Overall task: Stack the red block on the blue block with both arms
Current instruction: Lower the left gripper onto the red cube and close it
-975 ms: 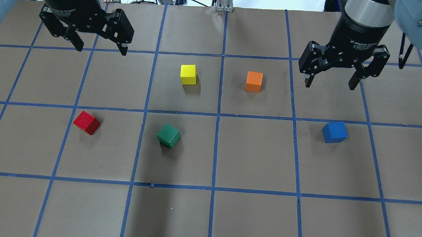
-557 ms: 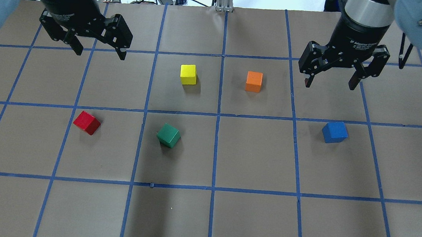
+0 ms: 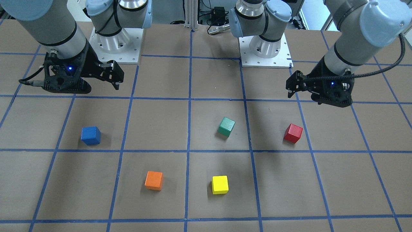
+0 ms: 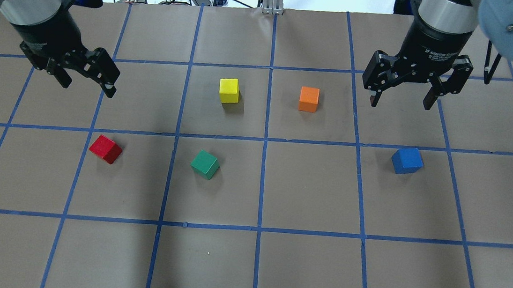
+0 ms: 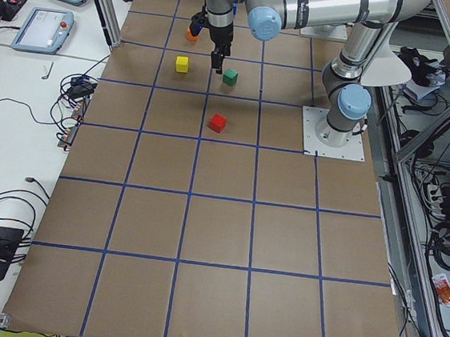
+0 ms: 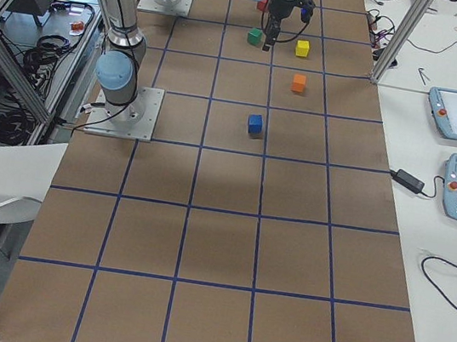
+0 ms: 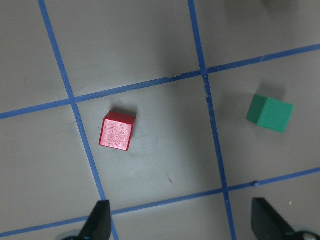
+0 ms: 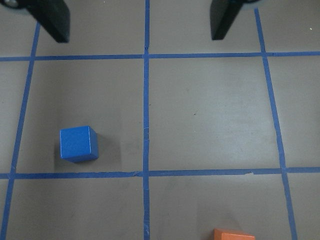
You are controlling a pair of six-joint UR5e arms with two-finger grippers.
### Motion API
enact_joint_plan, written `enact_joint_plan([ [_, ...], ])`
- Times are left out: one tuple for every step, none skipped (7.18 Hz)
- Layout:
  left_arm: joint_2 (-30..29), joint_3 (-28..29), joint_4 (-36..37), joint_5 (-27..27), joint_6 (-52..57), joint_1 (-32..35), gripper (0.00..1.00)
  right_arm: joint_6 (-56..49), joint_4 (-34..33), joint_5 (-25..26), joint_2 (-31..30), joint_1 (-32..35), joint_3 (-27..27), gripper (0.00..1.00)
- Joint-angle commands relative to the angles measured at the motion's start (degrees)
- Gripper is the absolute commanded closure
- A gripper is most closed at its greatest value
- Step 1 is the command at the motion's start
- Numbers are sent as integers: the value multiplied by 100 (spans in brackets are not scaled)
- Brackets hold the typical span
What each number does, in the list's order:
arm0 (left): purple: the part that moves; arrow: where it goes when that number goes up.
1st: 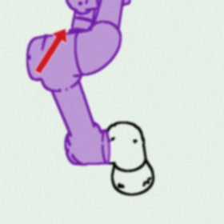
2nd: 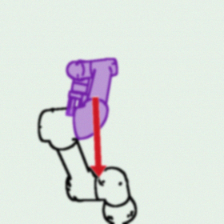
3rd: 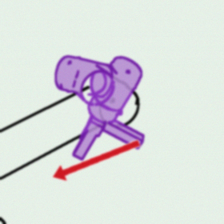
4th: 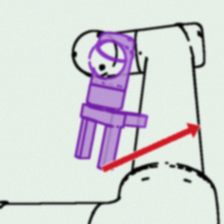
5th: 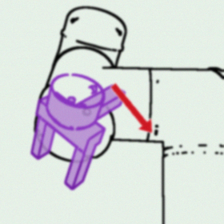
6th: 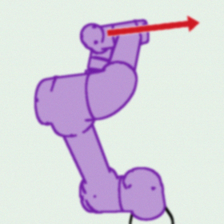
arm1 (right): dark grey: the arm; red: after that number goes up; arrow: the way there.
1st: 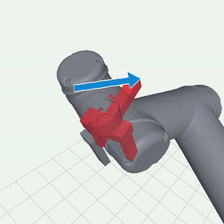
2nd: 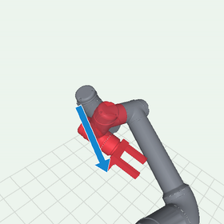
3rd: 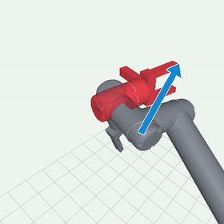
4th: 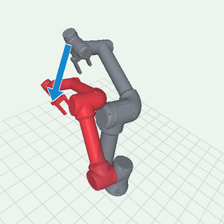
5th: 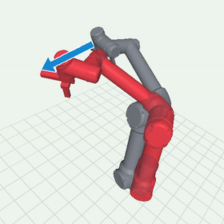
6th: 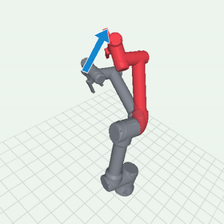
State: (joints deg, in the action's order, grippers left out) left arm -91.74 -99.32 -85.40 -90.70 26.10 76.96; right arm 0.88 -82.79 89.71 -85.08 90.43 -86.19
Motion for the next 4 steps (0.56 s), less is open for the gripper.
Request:
enact_joint_plan([
  [-37,-1250,1457,-9,630,-329,0,0,-53,2,0,1,-72,0],
  [-133,-1944,2509,-1,920,-531,0,0,-131,2,0,1,-99,0],
  [-273,-2420,3364,69,1602,-698,0,0,-141,2,-9,1,-186,0],
  [-474,-2643,3816,70,1695,-708,0,0,-167,2,-18,-7,-257,0],
])
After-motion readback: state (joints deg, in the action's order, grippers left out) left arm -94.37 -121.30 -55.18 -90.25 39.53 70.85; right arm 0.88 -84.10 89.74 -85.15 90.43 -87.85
